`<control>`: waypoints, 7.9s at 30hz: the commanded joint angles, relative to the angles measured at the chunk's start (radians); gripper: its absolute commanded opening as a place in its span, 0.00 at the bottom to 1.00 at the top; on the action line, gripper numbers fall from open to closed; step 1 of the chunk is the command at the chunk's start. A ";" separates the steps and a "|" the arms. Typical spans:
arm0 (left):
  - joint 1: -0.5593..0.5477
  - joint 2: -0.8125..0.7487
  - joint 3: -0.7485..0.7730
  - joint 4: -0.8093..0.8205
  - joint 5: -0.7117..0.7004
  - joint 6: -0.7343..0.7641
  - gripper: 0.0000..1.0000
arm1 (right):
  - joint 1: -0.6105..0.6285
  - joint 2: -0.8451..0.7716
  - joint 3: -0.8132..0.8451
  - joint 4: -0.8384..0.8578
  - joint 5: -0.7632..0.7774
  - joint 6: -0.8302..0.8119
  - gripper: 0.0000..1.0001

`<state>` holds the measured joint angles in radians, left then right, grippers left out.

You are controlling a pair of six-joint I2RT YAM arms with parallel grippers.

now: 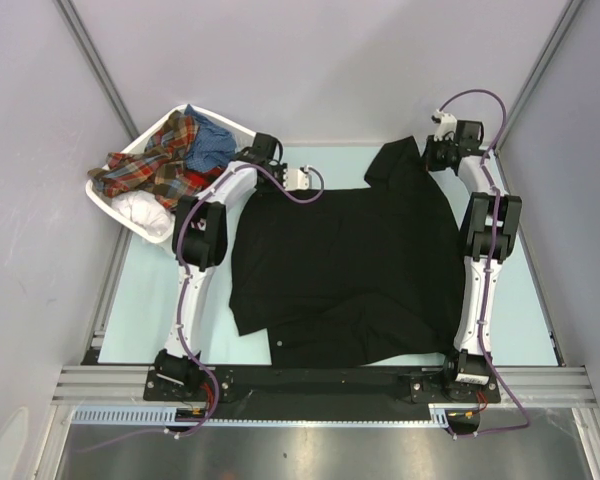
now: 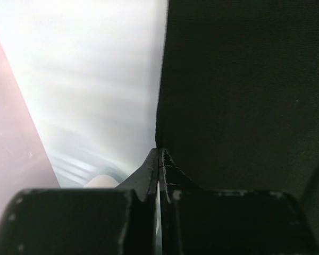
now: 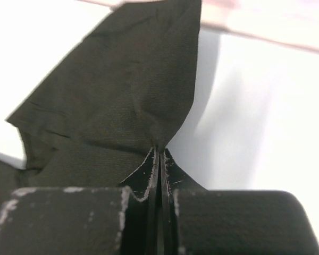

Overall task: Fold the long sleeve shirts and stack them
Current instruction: Fold the shirt

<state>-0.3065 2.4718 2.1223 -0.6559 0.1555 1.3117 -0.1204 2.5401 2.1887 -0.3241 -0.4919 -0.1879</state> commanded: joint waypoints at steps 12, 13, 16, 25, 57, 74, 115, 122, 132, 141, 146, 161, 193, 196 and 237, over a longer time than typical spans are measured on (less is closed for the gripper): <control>-0.005 -0.070 0.005 0.069 -0.031 0.058 0.29 | -0.015 -0.136 -0.018 0.030 -0.048 -0.027 0.00; -0.005 -0.054 0.007 0.070 -0.042 0.076 0.32 | -0.015 -0.135 -0.018 0.030 -0.048 -0.027 0.00; -0.006 -0.007 0.021 0.070 -0.076 0.125 0.36 | -0.015 -0.130 -0.018 0.034 -0.048 -0.025 0.00; -0.009 0.070 0.040 0.018 -0.126 0.253 0.42 | -0.018 -0.119 -0.021 0.043 -0.047 -0.030 0.00; -0.017 -0.126 0.019 -0.082 -0.089 0.350 0.00 | -0.041 -0.254 -0.107 0.043 -0.092 -0.013 0.00; -0.037 0.038 0.117 -0.120 -0.195 0.445 0.60 | -0.039 -0.278 -0.152 0.060 -0.112 -0.016 0.00; -0.045 -0.287 -0.220 0.015 -0.281 0.373 0.00 | -0.068 -0.457 -0.319 -0.007 -0.189 -0.073 0.00; -0.055 -0.405 -0.405 0.050 -0.297 0.345 0.00 | -0.085 -0.556 -0.414 -0.082 -0.243 -0.125 0.00; -0.054 -0.330 -0.248 -0.042 -0.195 0.254 0.66 | -0.076 -0.633 -0.550 -0.139 -0.272 -0.203 0.00; -0.065 -0.157 -0.045 -0.067 -0.180 0.302 0.85 | -0.074 -0.744 -0.697 -0.234 -0.324 -0.357 0.00; -0.065 -0.084 0.008 -0.059 -0.178 0.336 0.84 | -0.067 -0.778 -0.773 -0.268 -0.320 -0.432 0.00; -0.069 -0.112 -0.064 -0.060 -0.175 0.417 0.99 | -0.067 -0.770 -0.807 -0.400 -0.301 -0.570 0.00; -0.089 -0.257 0.008 -0.446 -0.085 0.449 0.96 | -0.062 -0.794 -0.886 -0.484 -0.220 -0.780 0.00; -0.106 -0.189 0.082 -0.444 -0.086 0.448 0.98 | -0.058 -0.784 -0.877 -0.483 -0.218 -0.777 0.00; -0.155 -0.464 -0.428 -0.470 -0.258 0.120 0.60 | -0.084 -0.765 -0.828 -0.596 -0.183 -0.837 0.18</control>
<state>-0.4896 2.0735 1.6379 -1.1110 -0.1417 1.5734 -0.2043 1.7847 1.3170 -0.8375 -0.7052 -0.9569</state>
